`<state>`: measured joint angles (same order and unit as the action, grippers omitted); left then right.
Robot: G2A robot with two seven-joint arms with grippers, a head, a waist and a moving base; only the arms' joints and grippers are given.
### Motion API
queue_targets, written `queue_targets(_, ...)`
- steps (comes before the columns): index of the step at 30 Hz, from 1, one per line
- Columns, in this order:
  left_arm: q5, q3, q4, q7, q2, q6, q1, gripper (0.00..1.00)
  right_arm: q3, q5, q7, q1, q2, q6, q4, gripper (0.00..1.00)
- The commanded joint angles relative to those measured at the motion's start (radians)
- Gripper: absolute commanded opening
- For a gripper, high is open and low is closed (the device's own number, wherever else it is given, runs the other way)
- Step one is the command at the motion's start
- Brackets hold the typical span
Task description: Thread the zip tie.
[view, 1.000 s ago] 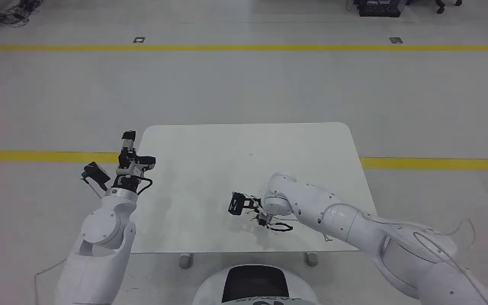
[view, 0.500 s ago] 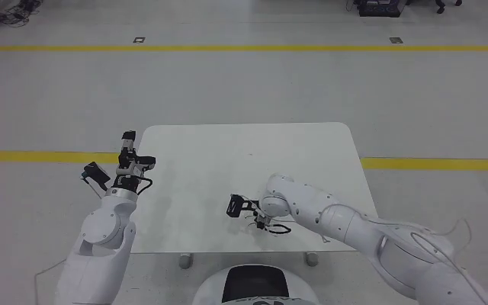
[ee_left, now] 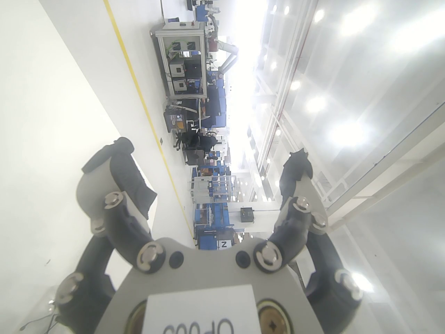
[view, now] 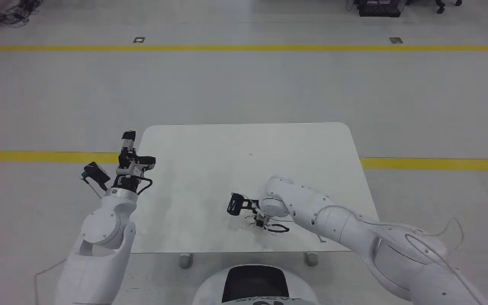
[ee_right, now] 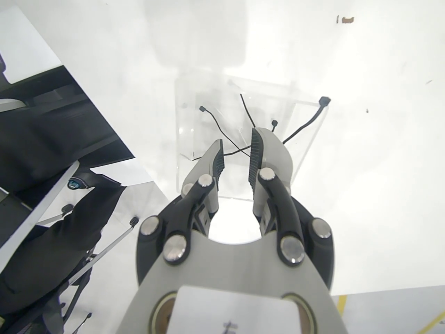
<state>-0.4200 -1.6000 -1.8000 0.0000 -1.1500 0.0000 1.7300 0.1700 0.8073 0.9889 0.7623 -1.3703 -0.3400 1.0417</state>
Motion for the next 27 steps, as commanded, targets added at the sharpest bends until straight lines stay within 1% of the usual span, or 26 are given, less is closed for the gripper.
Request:
queue_targets(1, 0.000, 0.000, 0.000, 0.000, 0.000, 0.000, 0.000, 1.00, 0.000, -0.001, 0.002, 0.001, -0.004, 0.000, -0.006, 0.20)
queue_targets(7, 0.000, 0.000, 0.000, 0.000, 0.000, 0.000, 0.000, 1.00, 0.000, -0.006, 0.018, 0.002, -0.015, 0.000, -0.014, 0.21)
queue_targets(16, 0.000, 0.000, 0.000, 0.000, 0.000, 0.000, 0.000, 1.00, 0.000, -0.012, 0.047, 0.001, -0.021, 0.000, -0.013, 0.24)
queue_targets(27, 0.000, 0.000, 0.000, 0.000, 0.000, 0.000, 0.000, 1.00, 0.000, -0.024, 0.064, 0.002, -0.029, 0.000, -0.027, 0.23)
